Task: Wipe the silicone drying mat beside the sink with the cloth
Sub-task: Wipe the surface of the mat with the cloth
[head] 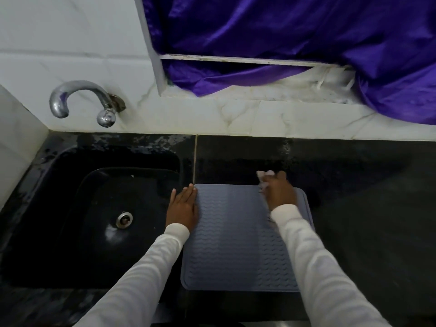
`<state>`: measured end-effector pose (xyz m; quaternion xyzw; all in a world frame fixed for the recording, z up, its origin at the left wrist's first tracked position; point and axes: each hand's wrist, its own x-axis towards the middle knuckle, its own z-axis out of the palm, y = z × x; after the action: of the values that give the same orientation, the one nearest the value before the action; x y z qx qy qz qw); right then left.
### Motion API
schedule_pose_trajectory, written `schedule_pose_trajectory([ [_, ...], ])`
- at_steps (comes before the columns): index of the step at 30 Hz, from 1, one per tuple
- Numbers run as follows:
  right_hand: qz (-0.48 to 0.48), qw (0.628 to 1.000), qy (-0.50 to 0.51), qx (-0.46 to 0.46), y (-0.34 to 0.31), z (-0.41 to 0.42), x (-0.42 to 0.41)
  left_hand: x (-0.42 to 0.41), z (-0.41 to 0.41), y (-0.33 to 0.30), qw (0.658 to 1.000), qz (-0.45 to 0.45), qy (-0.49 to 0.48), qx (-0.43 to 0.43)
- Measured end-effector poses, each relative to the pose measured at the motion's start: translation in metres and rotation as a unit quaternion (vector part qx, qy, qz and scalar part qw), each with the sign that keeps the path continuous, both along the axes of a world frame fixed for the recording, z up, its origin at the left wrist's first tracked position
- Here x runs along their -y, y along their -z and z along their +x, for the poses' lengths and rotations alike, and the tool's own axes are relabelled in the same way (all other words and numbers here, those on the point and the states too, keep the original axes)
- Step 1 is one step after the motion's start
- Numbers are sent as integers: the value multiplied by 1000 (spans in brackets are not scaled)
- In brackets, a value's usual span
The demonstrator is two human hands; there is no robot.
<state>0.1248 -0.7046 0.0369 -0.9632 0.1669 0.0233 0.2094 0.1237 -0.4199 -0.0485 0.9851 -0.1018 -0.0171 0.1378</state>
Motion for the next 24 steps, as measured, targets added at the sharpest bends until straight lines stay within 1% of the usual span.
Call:
schedule_pose_trajectory([
  [1,43,999,-11,6,-1,-1,-29,-2,-1,0,1000,1,7,-2],
  [2,54,997,-45,17,1,-1,-57,-3,-1,0,1000,5,14,-5],
  [3,50,995,-84,25,5,-2,-84,-5,-2,2,1000,11,25,-8],
  [5,34,991,-128,16,10,-3,-134,-5,-3,5,999,14,35,-15],
  [7,-10,989,-148,1,18,-3,-171,-7,-2,6,999,13,38,-27],
  [9,-1,990,-140,-28,26,-6,-193,-8,-1,10,997,45,54,-40],
  [11,16,991,-129,-41,33,-10,-198,-7,-2,14,996,60,58,-41],
  [14,-19,990,-128,-51,41,-12,-190,-6,-4,15,997,51,48,-29],
  [18,-36,986,-147,-69,42,-12,-185,-4,-3,11,997,55,48,-24],
  [24,-72,985,-137,-74,46,-15,-160,-3,-3,14,992,108,46,-40],
])
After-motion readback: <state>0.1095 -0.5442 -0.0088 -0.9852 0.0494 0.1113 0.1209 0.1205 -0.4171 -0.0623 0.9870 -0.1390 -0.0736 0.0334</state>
